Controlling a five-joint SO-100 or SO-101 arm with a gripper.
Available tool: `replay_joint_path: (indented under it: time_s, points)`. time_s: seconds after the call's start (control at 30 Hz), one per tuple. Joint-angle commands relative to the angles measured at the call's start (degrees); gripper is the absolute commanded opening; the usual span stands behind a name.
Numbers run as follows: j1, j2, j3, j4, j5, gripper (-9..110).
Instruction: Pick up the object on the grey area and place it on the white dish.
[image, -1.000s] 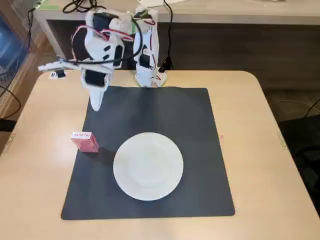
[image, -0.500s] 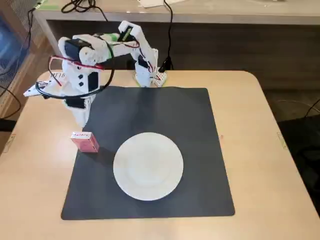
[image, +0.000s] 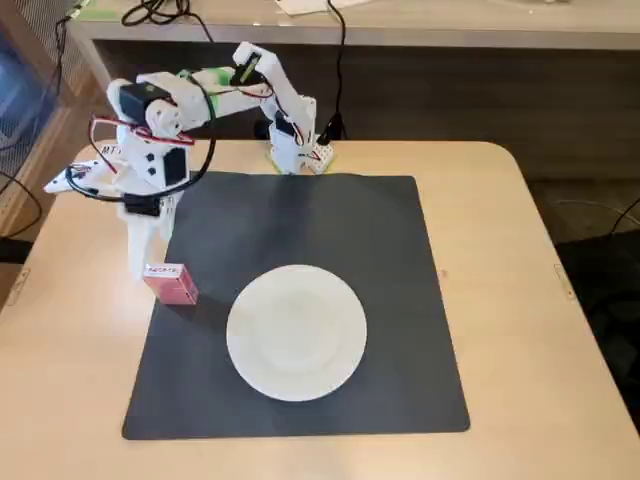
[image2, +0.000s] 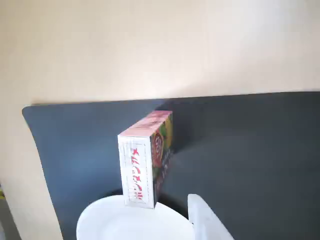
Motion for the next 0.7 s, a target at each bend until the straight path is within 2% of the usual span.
replay_joint_path:
  time_s: [0.0,0.67]
  points:
    - [0.44,0.18,-0.26,0.44,-0.26,47]
    - [-2.11,-10.46,-2.81,0.26,0.53,52]
